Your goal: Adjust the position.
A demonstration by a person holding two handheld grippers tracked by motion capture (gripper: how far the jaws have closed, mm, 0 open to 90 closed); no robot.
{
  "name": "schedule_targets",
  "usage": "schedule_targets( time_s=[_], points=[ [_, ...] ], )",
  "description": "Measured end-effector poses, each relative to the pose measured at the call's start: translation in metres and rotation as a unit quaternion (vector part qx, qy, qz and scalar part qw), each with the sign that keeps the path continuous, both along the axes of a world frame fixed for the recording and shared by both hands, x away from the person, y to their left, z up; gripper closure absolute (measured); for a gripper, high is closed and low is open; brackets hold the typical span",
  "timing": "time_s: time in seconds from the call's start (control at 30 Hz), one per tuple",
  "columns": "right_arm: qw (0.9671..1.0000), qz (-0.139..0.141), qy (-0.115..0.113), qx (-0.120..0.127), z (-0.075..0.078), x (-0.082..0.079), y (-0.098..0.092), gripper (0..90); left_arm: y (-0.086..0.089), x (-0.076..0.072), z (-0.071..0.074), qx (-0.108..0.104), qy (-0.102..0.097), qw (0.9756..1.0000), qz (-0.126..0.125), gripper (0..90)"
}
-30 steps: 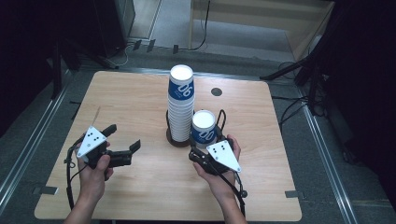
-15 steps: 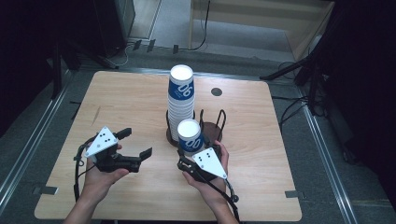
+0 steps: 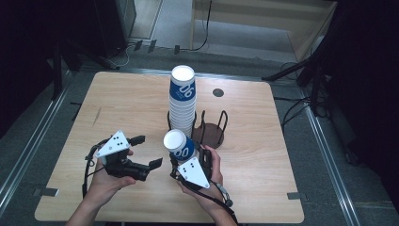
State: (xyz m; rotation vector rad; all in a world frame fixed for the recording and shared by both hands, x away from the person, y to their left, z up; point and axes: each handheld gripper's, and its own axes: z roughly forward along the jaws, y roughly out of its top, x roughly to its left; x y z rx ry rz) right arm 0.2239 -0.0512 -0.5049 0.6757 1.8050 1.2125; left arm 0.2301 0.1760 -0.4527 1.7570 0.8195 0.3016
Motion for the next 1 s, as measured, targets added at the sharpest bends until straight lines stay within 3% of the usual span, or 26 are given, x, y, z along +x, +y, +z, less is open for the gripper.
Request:
schedule_targets(
  time_s=[0.03,0.13,0.27,0.43,0.5,0.63,0.8,0.83,1.0],
  points=[
    [0.9997,0.002,-0.013,-0.023,-0.003,-0.001,0.002,21.5,-0.001,0.0,0.0,0.004,0.002,1.0,-0.004,1.5],
    [0.999,0.004,-0.021,-0.039,-0.007,-0.002,0.003,21.5,-0.005,0.0,-0.001,0.018,0.003,0.9998,0.002,6.9],
    [0.998,0.007,-0.03,-0.055,-0.01,-0.003,0.004,21.6,-0.011,0.001,-0.002,0.026,0.016,0.9995,-0.01,6.9],
    [0.9938,0.023,-0.059,-0.092,-0.014,-0.009,0.008,21.7,-0.019,0.001,-0.003,0.042,0.02,0.9988,-0.017,13.5],
    [0.9934,0.025,-0.059,-0.095,-0.015,-0.01,0.009,21.7,-0.021,0.001,-0.004,0.045,0.023,0.9985,-0.017,13.5],
    [0.9889,0.036,-0.074,-0.123,-0.02,-0.013,0.011,21.7,-0.025,0.003,-0.005,0.049,0.033,0.9977,-0.033,14.5],
    [0.9868,0.047,-0.077,-0.134,-0.024,-0.014,0.013,21.6,-0.026,0.003,-0.006,0.052,0.037,0.9971,-0.042,17.8],
    [0.9858,0.055,-0.077,-0.139,-0.026,-0.014,0.014,21.1,-0.025,0.004,-0.006,0.051,0.038,0.997,-0.045,25.6],
    [0.9861,0.042,-0.077,-0.141,-0.027,-0.014,0.014,18.7,-0.019,0.005,-0.008,0.043,0.043,0.9961,-0.064,27.5]
  ],
)
